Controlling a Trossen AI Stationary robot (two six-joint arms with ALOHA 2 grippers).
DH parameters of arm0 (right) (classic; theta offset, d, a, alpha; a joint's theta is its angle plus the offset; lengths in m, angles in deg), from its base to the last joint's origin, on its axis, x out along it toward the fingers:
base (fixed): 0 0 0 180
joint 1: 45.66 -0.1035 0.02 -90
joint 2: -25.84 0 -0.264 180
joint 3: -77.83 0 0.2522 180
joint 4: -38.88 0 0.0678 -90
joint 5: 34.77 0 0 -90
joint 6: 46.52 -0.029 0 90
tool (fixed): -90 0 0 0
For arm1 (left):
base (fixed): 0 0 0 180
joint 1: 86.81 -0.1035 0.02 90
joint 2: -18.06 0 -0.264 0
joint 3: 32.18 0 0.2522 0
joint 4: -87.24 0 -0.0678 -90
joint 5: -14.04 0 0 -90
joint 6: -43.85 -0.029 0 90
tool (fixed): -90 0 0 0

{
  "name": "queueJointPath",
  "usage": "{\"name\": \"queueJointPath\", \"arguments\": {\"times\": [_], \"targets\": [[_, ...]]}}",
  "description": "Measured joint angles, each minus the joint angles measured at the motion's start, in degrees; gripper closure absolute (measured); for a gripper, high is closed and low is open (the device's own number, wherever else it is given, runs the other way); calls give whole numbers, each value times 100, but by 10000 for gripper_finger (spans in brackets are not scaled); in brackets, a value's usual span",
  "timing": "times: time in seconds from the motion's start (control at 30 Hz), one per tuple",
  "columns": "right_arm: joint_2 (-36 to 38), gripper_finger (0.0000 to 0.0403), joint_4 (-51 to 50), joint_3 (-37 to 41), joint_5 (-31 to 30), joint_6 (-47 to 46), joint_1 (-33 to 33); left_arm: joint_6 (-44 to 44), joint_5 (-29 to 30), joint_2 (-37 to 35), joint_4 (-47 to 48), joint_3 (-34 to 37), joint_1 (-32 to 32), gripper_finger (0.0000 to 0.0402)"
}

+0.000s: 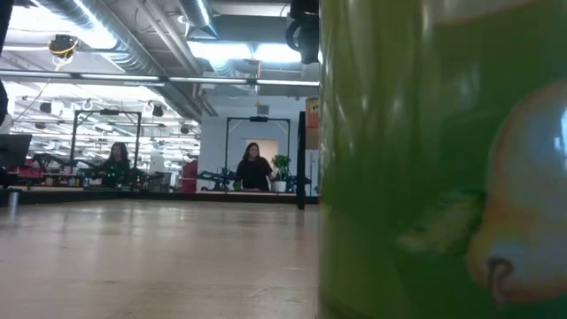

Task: Pick and place cans onto a shelf
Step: Put the canned pineapple on the shelf

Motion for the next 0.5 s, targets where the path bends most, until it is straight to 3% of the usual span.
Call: {"name": "queueJointPath", "arguments": {"times": [0.5], "targets": [[412,403,-138,-19,18,156,12,0,2,2,0,0,-2,360]]}}
